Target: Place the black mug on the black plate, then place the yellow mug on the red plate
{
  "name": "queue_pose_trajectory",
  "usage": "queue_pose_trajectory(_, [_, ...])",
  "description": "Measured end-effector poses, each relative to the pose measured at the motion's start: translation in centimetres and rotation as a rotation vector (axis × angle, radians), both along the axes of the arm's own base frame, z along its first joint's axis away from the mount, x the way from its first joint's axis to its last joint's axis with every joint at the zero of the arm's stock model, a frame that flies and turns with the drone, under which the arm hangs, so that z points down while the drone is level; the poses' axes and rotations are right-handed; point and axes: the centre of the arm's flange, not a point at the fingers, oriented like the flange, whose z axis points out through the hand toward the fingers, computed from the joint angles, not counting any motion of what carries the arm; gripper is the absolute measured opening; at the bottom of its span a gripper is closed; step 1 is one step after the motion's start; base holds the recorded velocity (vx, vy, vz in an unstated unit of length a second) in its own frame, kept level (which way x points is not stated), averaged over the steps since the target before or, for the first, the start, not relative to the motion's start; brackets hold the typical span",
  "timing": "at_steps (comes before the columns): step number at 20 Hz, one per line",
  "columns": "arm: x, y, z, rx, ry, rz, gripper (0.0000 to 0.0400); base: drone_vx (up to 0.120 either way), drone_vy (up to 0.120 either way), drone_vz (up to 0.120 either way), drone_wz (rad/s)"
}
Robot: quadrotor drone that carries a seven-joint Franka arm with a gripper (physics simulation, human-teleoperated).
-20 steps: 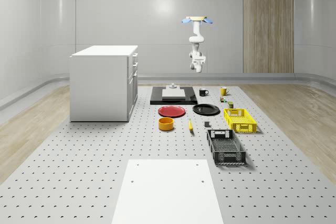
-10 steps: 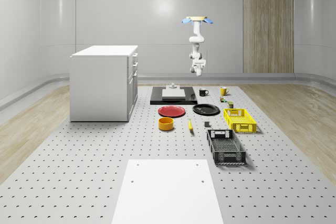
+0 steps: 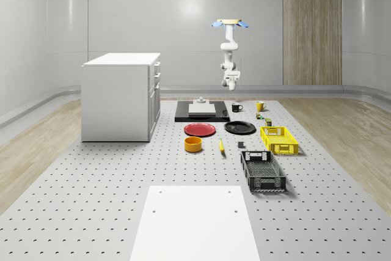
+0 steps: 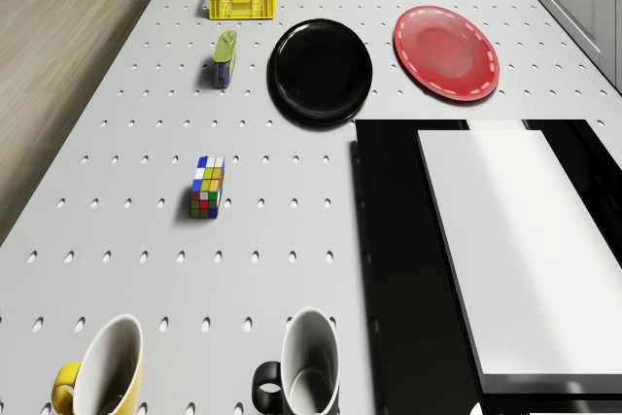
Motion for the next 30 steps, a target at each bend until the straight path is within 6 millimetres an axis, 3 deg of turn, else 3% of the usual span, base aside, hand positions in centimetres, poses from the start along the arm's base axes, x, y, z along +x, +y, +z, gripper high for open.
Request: queue_pose_trajectory(30, [-0.22, 0.47, 0.06, -0.047, -0.023, -0.001, 0.04, 0.12, -0.016, 0.0, 0.0])
